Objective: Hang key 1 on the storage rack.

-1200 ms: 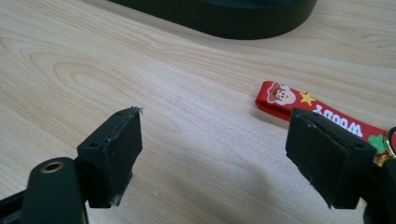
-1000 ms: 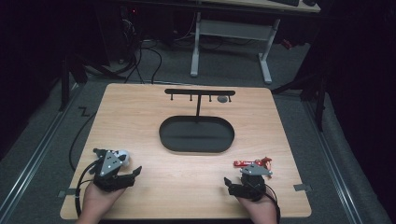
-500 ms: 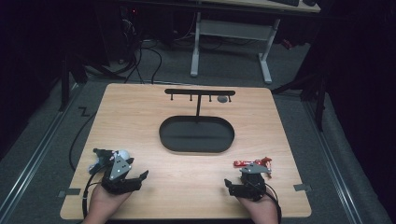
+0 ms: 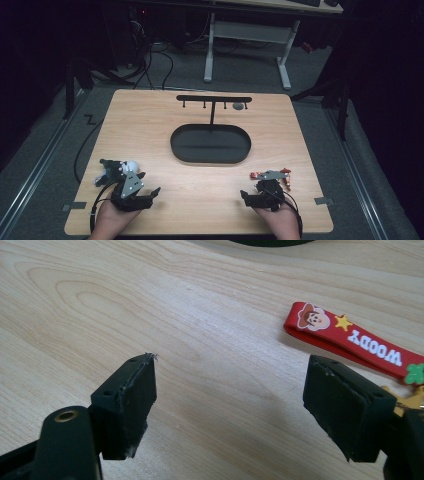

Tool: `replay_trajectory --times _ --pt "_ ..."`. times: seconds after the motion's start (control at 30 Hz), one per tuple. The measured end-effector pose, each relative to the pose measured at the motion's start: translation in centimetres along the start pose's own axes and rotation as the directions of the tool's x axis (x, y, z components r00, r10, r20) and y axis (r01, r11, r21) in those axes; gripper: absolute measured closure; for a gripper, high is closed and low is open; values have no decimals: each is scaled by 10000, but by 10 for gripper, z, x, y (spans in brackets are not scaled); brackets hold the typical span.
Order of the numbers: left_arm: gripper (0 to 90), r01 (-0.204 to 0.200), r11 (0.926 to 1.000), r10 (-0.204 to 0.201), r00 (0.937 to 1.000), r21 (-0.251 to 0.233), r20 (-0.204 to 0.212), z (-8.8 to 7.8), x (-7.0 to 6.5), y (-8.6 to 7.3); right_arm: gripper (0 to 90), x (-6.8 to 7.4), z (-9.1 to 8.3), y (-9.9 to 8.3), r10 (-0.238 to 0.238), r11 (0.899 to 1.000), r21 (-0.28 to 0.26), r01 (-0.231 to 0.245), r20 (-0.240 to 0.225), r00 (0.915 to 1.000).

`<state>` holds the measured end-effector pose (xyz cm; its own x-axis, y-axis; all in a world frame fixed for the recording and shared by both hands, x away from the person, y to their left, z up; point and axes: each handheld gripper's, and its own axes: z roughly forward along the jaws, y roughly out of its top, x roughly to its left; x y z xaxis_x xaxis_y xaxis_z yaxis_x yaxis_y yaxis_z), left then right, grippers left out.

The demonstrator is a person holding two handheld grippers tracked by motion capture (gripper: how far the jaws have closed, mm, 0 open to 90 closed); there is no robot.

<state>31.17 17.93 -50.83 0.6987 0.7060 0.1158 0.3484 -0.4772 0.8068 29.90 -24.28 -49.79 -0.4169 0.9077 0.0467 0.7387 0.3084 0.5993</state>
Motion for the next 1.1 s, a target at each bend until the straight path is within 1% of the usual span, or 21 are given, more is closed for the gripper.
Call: replay_trajectory --times 0.07,0.13,0.2,0.3,0.37,0.4,0.47,0.5,0.57,0.67,0.7,0.8,0.87,0.93,0.97,1.1 --pt "269 -10 10000 10 10000 -45 48 0 0 -1 222 -1 -1 3 141 9999 80 -141 -8 9999" --pt "268 -222 9998 222 9998 16 -6 0 -1 -2 223 -1 -2 6 250 9994 221 -249 -35 9997" --pt "265 -326 9995 326 9994 59 -68 0 -1 -2 229 0 -3 9 278 9989 369 -277 -31 9996" --pt "265 -258 9997 258 9997 -35 12 -1 1 -2 236 -1 -3 13 310 9977 610 -307 -43 9995" --pt "264 -367 9993 367 9993 -67 -1 -2 1 -2 237 -1 -3 15 291 9963 814 -293 32 9996" --pt "264 -376 9992 377 9993 -99 24 -2 1 -2 236 -1 -3 17 202 9955 920 -211 108 9997" --pt "263 -301 9994 303 9995 -168 90 -2 2 -2 242 0 -5 21 194 9930 1160 -210 154 9997" --pt "263 -292 9994 294 9995 -176 123 -2 2 -2 244 0 -5 22 201 9926 1198 -215 130 9997" --pt "261 -286 9995 289 9994 -148 189 -2 1 -2 244 0 -6 26 270 9894 1425 -289 152 9995" --pt "259 -182 9998 187 9990 -129 403 0 0 -2 245 1 -8 30 110 9839 1784 -141 182 9998" --pt "259 -207 9997 211 9989 -110 408 0 -1 -2 246 2 -9 32 95 9800 1984 -132 197 9998" --pt "256 -352 9993 356 9986 -111 385 -1 -3 -2 246 1 -11 33 107 9738 2269 -145 181 9998" --pt "252 -370 9993 374 9986 -112 380 -1 -3 -2 257 -2 -12 34 13 9706 2408 -56 179 9998" --pt "252 -342 9994 345 9987 -96 364 0 -2 -2 265 -6 -14 33 87 9641 2651 -144 227 9997" --pt "252 -328 9994 331 9988 -89 360 0 -1 -3 268 -7 -14 33 151 9626 2701 -208 229 9996" --pt "251 -306 9995 308 9990 -60 328 -1 0 -4 284 -16 -19 31 171 9537 2995 -255 306 9994"
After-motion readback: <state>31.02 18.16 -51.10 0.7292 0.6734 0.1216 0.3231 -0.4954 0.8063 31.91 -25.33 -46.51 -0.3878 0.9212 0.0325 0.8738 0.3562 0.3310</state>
